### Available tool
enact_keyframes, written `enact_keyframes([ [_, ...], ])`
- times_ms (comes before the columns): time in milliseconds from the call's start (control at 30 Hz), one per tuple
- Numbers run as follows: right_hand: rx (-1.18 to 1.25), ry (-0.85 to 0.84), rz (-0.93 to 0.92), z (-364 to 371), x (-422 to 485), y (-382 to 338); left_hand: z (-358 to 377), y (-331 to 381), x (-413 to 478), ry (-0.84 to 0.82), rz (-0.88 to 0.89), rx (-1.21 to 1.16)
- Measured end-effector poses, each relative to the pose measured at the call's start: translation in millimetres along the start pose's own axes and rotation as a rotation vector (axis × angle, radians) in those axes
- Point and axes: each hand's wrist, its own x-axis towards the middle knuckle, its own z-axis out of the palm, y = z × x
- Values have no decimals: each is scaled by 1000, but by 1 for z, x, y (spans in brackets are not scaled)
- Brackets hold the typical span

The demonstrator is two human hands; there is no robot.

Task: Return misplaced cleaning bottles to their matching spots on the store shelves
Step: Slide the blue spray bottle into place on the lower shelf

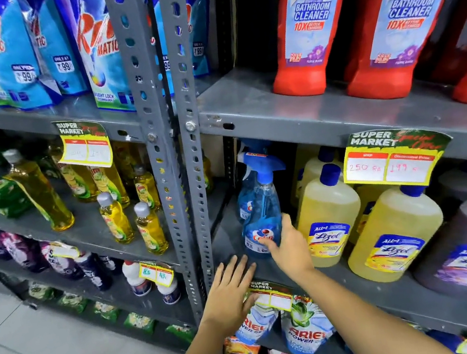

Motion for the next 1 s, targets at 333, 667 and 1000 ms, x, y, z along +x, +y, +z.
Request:
enact_keyframes([
  [333,50,-107,3,2,16,3,0,1,-1,-8,-18,14],
  [667,55,-91,-13,9,13,1,-1,3,-1,-22,-31,15],
  [1000,58,-71,-24,13,12,2,-1,2,-1,-30,-27,26],
])
